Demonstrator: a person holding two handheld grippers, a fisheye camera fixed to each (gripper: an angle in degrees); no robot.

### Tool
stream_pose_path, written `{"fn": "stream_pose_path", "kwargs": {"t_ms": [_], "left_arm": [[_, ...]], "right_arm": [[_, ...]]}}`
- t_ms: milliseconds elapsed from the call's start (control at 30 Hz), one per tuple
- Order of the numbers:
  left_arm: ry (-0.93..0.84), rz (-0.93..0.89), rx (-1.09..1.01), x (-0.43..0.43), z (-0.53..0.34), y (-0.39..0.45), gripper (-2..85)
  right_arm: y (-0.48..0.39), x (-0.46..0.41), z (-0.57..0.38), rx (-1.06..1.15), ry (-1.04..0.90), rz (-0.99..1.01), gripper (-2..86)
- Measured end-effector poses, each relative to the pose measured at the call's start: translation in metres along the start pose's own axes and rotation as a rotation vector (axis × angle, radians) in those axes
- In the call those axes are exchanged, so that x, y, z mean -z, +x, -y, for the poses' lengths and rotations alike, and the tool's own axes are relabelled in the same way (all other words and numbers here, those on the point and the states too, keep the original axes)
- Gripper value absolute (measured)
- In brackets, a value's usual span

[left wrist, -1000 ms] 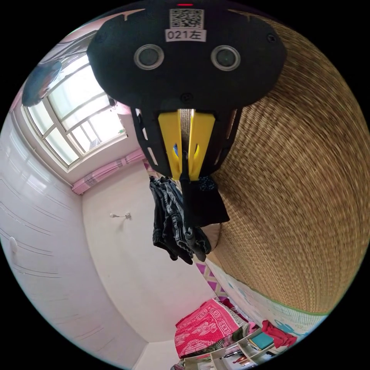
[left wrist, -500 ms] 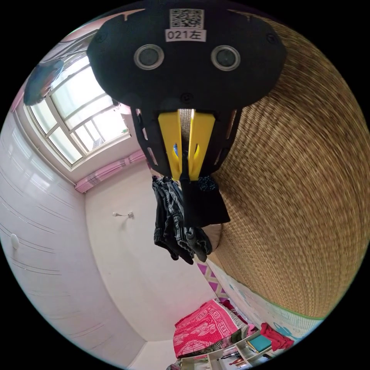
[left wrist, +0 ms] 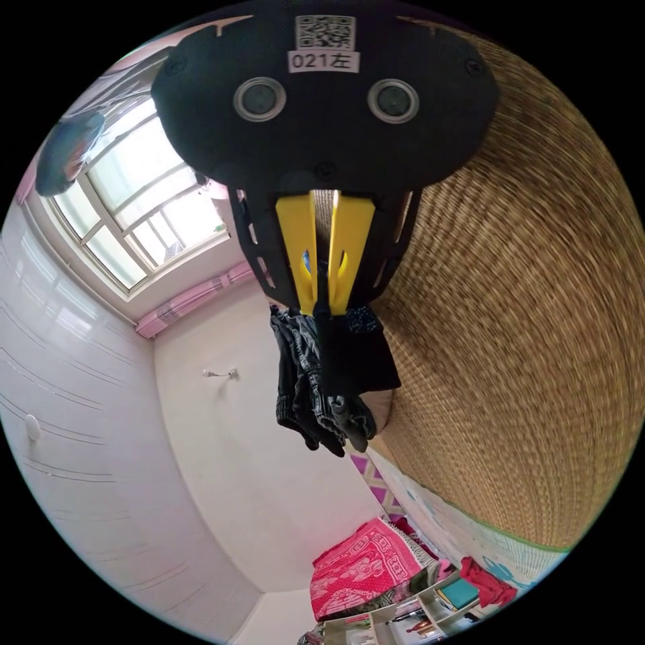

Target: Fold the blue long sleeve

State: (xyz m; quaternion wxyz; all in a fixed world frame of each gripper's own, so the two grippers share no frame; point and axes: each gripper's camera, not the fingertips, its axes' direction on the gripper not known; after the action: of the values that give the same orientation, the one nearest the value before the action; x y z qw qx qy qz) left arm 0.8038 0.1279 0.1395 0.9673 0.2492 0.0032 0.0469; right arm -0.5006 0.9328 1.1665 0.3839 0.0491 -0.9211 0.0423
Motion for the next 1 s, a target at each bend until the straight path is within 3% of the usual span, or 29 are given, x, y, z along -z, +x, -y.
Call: {"fn": "stream_pose_path", "kwargs": {"t_ms": [200, 500, 733, 1000], "left_arm": [[-0.01, -0.06, 0.016, 0.005, 0.014, -0.003, -0.9], [-0.003, -0.069, 0.011, 0.017, 0.037, 0.009, -0.9], [-0.004, -0.111, 0.025, 0.028, 0.062, 0.02, -0.9], [0.002, -0.107, 0.022, 0.042, 0.095, 0.046, -0.9]], "right_arm": [[-0.3, -0.041, 0.021, 0.656, -0.146, 0.071, 0.5], [-0.602, -0.171, -0.067, 1.108, -0.386, 0.243, 0.2], [-0.7, -0.265, -0.185, 1.393, -0.537, 0.092, -0.3], [-0.74, -0.26, -0.16, 1.331, -0.553, 0.17, 0.0]]}}
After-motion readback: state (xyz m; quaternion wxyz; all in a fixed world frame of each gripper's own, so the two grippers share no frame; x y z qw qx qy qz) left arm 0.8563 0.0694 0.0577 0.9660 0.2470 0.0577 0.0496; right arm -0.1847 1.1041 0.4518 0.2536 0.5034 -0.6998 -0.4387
